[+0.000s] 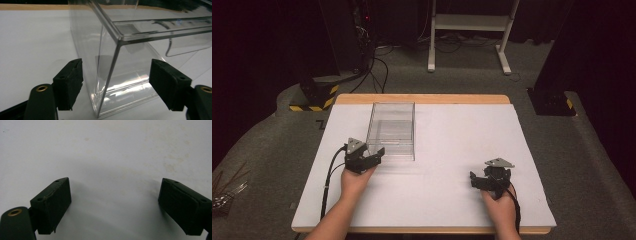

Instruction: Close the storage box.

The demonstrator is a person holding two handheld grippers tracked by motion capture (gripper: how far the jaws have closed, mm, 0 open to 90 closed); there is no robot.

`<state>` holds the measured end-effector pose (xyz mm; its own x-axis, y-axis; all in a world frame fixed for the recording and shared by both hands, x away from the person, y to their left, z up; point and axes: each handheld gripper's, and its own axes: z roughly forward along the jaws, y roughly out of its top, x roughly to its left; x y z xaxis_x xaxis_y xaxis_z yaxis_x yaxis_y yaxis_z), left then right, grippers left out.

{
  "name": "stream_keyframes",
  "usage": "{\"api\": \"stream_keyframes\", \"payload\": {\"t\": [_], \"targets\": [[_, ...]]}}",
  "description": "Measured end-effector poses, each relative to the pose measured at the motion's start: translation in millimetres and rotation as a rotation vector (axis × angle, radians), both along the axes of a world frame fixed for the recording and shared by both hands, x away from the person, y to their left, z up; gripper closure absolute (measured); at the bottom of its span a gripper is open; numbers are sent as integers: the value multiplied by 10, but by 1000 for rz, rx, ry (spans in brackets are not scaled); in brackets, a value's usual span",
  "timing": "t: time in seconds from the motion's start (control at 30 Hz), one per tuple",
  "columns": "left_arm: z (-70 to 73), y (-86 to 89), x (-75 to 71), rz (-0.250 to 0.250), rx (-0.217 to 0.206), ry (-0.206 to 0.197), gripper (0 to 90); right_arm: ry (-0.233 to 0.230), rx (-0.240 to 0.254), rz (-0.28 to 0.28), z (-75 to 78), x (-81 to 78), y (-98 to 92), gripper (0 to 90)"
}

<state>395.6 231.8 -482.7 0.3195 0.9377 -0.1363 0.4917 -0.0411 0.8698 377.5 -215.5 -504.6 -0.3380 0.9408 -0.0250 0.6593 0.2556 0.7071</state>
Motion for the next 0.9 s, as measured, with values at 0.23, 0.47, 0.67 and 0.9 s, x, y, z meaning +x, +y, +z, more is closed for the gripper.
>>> {"api": "stream_keyframes", "payload": {"t": [0.23,0.47,0.67,0.9], "targets": [[41,39,-147,-51,11,28,184,0,0,0,0,-1,0,109],[-5,173,-346,-67,-15,43,196,0,-1,1,1,-2,1,109],[-56,432,-575,-71,7,66,207,-1,-1,0,1,-2,1,109],[-160,735,-769,1,61,128,207,0,-2,0,2,-6,5,112]]}}
